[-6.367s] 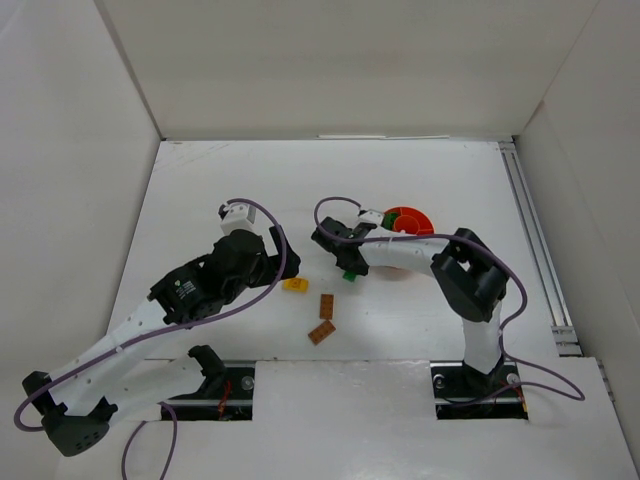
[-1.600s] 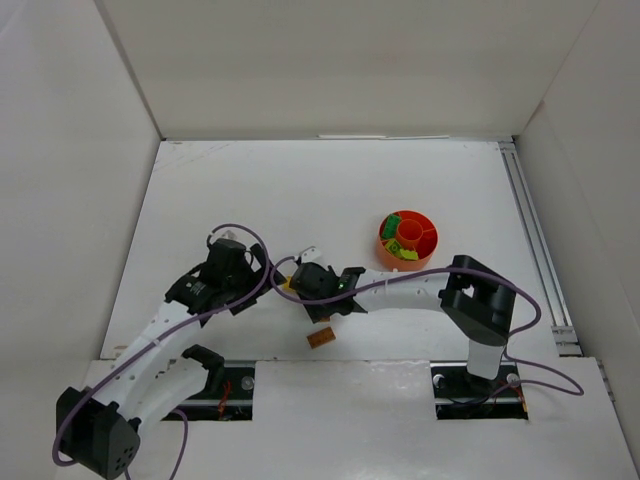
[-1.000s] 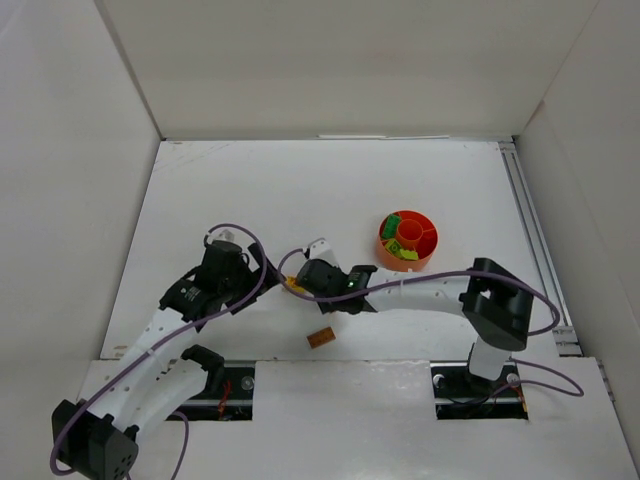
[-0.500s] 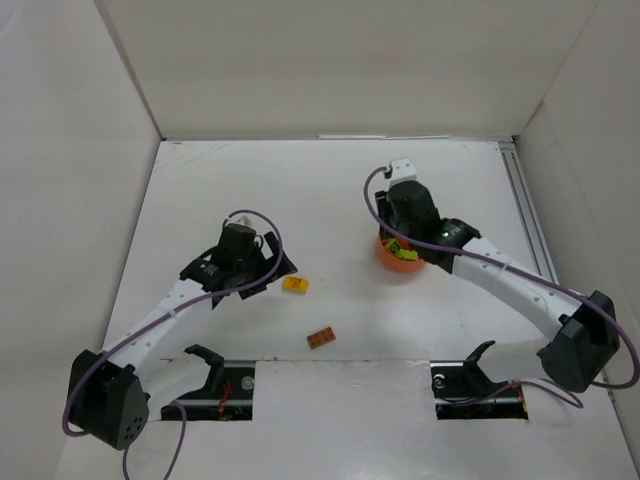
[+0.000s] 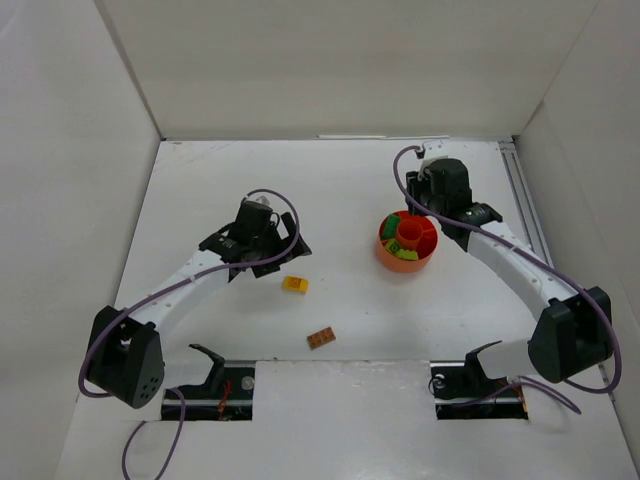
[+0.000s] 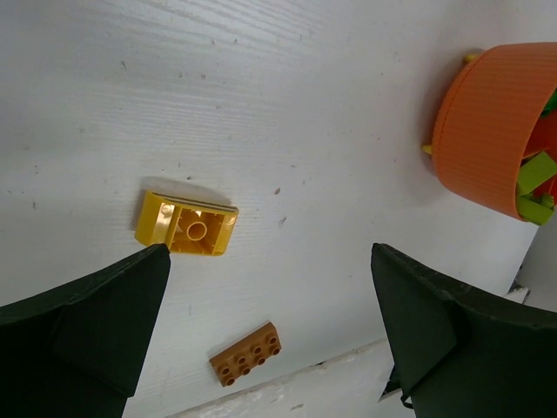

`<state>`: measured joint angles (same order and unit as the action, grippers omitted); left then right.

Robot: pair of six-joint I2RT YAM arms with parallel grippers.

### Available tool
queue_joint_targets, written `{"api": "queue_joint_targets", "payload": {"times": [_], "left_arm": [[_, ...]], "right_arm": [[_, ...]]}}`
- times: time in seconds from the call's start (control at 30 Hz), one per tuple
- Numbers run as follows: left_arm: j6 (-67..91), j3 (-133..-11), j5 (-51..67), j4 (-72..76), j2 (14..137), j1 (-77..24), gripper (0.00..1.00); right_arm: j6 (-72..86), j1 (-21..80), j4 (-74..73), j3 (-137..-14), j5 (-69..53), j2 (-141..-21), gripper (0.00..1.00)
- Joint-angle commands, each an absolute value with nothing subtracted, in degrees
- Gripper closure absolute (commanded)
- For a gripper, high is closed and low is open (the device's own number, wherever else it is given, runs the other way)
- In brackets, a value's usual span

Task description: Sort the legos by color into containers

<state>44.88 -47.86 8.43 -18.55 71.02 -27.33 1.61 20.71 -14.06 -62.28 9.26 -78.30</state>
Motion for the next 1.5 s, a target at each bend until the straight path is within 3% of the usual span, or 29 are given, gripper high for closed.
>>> {"api": "queue_joint_targets", "payload": {"times": [0.0,1.47], "left_arm": [[45.1,-49.7,8.8,-16.6,71.1,-27.8,0.0],[45.2,-50.2,9.8,-17.1,70.6,-27.8,0.0]], "right_arm": [[-0.1,21.0,-9.8,-61.6,5.7,-77.8,0.8],[1.0,23.1,-9.8,-56.2,4.6,-74.8,0.8]]}}
